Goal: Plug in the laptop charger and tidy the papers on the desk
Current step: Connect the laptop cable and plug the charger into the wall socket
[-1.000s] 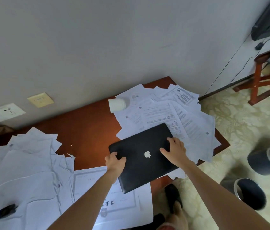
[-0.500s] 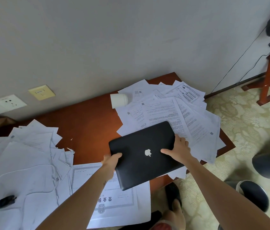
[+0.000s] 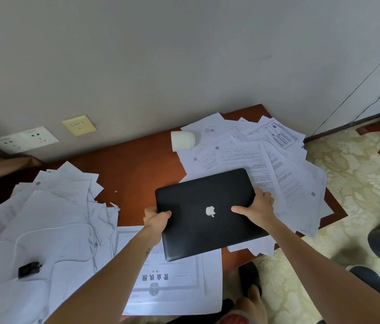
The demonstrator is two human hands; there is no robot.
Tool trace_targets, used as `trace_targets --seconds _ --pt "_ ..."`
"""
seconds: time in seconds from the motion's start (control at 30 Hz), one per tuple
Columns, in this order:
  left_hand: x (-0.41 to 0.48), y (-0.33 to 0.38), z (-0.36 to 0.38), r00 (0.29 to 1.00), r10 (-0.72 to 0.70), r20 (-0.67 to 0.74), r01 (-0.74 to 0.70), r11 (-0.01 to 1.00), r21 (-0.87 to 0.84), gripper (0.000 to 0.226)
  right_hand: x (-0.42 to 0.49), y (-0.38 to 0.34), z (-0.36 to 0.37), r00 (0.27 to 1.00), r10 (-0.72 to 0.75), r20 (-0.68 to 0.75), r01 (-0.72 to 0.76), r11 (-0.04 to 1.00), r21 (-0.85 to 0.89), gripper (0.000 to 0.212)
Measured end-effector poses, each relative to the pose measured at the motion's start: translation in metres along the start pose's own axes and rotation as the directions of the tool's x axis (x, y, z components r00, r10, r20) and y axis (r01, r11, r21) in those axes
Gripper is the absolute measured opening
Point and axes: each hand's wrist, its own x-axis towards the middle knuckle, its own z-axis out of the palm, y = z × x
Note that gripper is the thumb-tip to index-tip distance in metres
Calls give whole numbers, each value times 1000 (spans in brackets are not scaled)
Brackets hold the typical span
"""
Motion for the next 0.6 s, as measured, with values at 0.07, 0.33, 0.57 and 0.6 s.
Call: trace_targets --seconds 0.07,0.33,0.57,0.6 --pt "0 5 -21 999 29 -44 -29 1000 7 24 -2 -21 4 999 -44 -9 44 999 19 103" --pt "-7 10 -112 989 32 -145 -39 998 -46 33 -12 -110 50 979 -183 94 180 983 43 102" --pt "13 -1 -164 979 -9 -205 -7 997 -76 43 -11 -163 90 960 -229 161 228 973 26 97" --pt "17 -2 -168 978 -6 -209 -12 996 -83 43 -9 -168 94 959 -227 167 227 974 23 97"
